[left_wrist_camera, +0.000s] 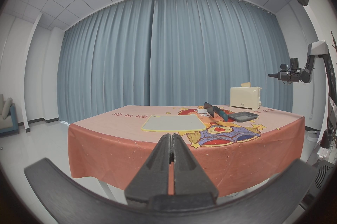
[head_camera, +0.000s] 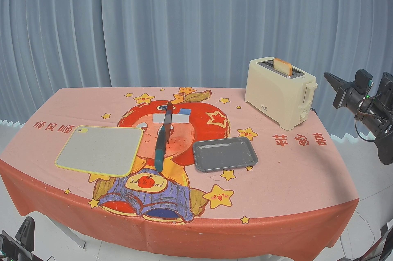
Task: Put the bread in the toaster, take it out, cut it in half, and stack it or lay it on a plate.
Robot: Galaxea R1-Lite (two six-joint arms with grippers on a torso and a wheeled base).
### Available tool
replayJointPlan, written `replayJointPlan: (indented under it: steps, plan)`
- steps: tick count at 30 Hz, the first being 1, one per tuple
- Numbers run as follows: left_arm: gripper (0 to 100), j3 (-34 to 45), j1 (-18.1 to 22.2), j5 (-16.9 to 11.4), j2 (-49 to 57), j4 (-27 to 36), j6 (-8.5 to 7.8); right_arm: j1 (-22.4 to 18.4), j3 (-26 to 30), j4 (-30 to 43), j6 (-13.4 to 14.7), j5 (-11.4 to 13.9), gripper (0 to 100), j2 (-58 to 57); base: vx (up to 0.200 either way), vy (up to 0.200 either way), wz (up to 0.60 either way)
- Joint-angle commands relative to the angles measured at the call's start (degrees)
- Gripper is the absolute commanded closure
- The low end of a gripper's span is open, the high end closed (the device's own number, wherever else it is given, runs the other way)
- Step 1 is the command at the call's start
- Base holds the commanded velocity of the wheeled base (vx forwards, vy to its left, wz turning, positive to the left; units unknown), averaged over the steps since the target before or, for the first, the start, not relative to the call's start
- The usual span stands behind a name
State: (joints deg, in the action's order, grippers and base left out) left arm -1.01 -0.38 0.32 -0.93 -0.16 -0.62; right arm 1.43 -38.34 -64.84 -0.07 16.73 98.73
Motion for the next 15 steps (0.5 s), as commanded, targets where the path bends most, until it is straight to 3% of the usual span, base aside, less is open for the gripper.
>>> replayJointPlan:
  steps: [1,6,9,15]
  plan:
    - [100,1.0,-0.1,0.0,0.0,0.1,0.01,-0.2,-0.5,0.2,0.1,0.2,100,-0.4,0.000,0.000,0.00]
    - [100,1.0,-0.1,0.0,0.0,0.0,0.01,-0.3,-11.1,9.9,0.2,-0.2,100,0.5,0.000,0.000,0.00]
    - [100,1.0,0.0,-0.1,0.0,0.0,0.01,-0.1,-11.1,11.4,1.9,0.1,100,0.2,0.000,0.000,0.00]
    - [100,1.0,0.0,-0.1,0.0,0.0,0.01,0.1,-8.0,12.2,2.1,0.1,100,-5.0,0.000,0.000,0.00]
